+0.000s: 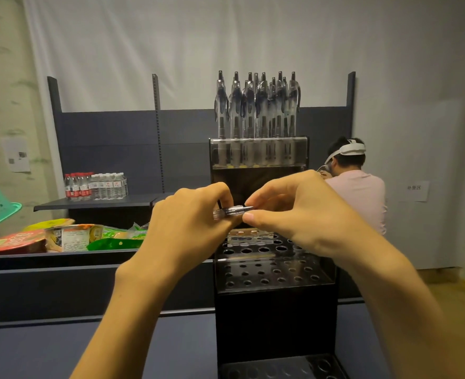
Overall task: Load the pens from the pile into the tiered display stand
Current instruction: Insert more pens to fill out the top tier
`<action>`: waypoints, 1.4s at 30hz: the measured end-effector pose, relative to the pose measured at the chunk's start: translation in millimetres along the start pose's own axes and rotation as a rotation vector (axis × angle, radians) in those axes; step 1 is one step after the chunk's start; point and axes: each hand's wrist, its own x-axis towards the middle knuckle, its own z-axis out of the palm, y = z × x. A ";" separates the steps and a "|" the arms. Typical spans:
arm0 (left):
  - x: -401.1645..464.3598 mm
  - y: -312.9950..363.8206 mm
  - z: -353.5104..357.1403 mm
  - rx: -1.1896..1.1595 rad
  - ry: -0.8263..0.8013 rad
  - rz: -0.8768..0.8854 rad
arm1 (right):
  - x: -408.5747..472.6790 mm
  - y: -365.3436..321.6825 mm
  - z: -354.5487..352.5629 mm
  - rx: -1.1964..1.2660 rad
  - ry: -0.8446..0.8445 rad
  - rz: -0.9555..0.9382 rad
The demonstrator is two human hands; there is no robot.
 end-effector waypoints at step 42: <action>-0.1 -19.0 1.2 0.097 -0.035 -0.053 | 10.1 34.3 -36.1 0.217 0.739 -0.115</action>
